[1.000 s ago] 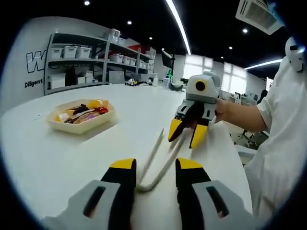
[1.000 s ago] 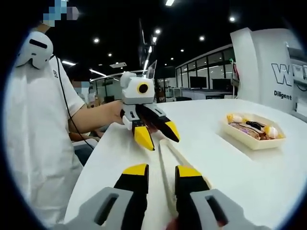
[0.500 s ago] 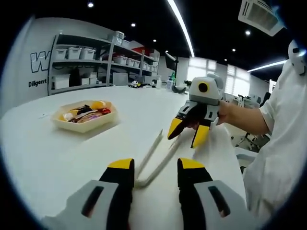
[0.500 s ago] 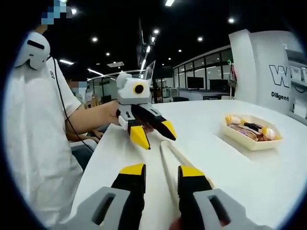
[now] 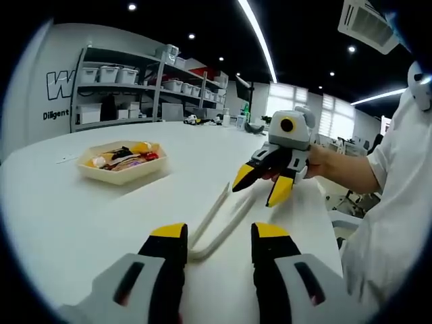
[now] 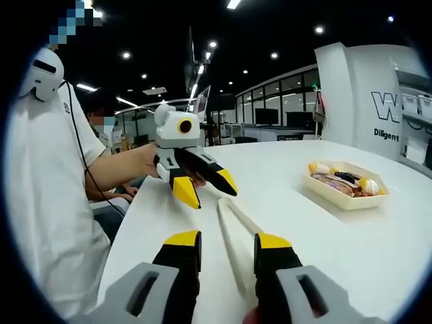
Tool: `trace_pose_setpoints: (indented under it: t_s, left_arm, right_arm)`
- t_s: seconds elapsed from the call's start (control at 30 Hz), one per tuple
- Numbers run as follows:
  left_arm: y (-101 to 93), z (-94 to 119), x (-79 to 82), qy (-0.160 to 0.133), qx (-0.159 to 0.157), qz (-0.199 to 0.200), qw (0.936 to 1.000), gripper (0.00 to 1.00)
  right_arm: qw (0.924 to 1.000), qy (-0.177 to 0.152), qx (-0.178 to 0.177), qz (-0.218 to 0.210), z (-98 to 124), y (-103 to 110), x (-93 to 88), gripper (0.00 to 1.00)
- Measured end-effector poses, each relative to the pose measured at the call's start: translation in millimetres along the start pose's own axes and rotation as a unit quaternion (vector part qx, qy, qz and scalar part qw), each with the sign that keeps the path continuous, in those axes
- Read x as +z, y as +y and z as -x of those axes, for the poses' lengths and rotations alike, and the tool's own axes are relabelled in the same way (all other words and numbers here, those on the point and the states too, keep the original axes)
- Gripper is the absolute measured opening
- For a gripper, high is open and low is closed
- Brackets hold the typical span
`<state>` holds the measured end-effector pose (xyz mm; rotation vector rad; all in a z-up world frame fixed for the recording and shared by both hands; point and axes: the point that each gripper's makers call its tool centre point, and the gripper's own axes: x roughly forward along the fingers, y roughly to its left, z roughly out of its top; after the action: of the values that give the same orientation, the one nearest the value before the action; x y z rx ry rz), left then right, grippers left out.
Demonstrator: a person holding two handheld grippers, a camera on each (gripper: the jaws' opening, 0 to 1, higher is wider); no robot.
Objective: Place the target food into the container with the food tongs after gripping and lifting it, then release it inside without dropping or visibly crushing the food.
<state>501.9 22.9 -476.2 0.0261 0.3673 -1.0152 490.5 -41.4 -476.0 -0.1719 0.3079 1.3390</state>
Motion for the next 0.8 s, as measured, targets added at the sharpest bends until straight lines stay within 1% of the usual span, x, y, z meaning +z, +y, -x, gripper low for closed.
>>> trace_pose_setpoints:
  t_s: [0.17, 0.43, 0.6, 0.8]
  left_arm:
    - [-0.2, 0.3, -0.9, 0.000, 0.001, 0.004, 1.0000, 0.38]
    - [-1.6, 1.9, -2.4, 0.000, 0.005, 0.008, 1.0000, 0.39]
    - [-0.9, 3.5, -2.3, -0.001, 0.009, 0.010, 0.9999, 0.40]
    - [-2.7, 5.8, -4.5, 0.002, 0.011, 0.012, 0.9999, 0.41]
  right_arm:
    - [1.0000, -0.001, -0.006, -0.003, 0.6, -1.6, -0.2, 0.31]
    - [0.9998, -0.013, -0.015, -0.009, 2.5, -2.8, 3.2, 0.36]
    - [0.9992, -0.025, -0.020, -0.025, 3.7, -3.1, 6.4, 0.40]
    - [0.9991, -0.023, -0.021, -0.029, 2.4, -0.8, 4.8, 0.44]
